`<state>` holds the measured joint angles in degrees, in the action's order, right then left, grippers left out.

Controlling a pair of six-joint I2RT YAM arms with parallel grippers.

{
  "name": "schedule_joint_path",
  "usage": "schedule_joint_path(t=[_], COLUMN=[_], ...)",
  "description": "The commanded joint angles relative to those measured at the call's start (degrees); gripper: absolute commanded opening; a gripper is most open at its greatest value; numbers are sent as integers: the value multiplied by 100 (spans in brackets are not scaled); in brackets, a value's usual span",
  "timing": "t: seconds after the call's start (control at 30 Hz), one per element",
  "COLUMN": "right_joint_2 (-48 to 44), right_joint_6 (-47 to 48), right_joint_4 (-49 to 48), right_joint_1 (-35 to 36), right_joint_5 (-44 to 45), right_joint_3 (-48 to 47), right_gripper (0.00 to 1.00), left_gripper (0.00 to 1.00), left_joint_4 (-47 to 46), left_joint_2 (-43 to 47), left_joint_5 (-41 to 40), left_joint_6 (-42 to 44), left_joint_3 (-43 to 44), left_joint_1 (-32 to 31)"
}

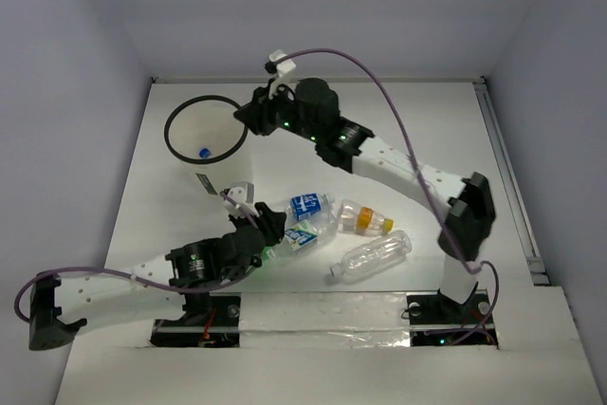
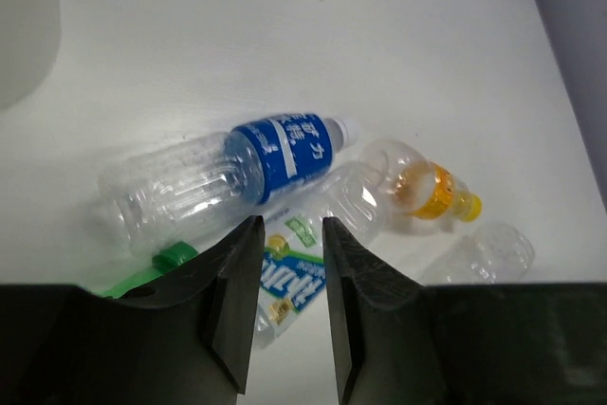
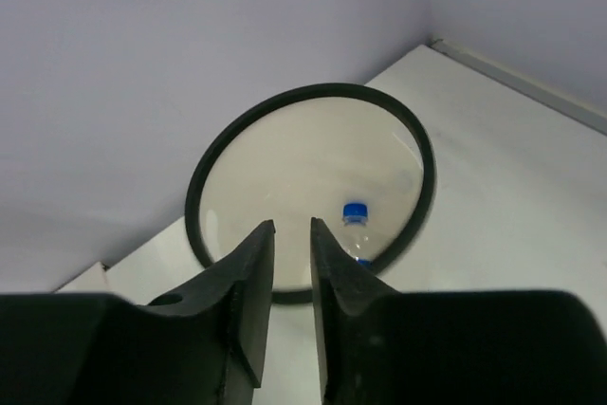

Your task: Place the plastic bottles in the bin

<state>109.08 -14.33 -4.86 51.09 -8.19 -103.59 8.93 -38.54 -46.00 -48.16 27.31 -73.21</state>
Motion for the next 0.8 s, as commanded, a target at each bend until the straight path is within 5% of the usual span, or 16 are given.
schedule_joint_path(t=[0.0,0.13,0.2,0.5,0.57,0.77], right_joint_2=[-1568,-2775,-3476,-5150,-5439,-5976], right_joint_6=[35,-158,-316,-808,-896,-993], right_joint_4=[-1008,-876,-885,-639,-482,-217], right_joint_1=[-11,-336,-451,-504,-504,-504], right_joint_5=[1098,1407,1512,1724,1715,1715], right_joint_3=[925,2262,3044,5162,5348,5858], right_gripper=[26,15,15,38,46,49], left_gripper=[28,31,42,72,74,75], left_joint_4=[-689,-1016,-964,-963,-998,-806], left_joint_2=[-441,-1101,-1591,-2991,-3150,-3651], left_joint_5=[563,1855,1910,2103,2288,2289], left_joint_6=[815,1414,1799,3084,3294,3357], left_joint_3=[371,590,872,1751,1839,1989], left_joint_1=[734,1458,1459,1572,1625,1678])
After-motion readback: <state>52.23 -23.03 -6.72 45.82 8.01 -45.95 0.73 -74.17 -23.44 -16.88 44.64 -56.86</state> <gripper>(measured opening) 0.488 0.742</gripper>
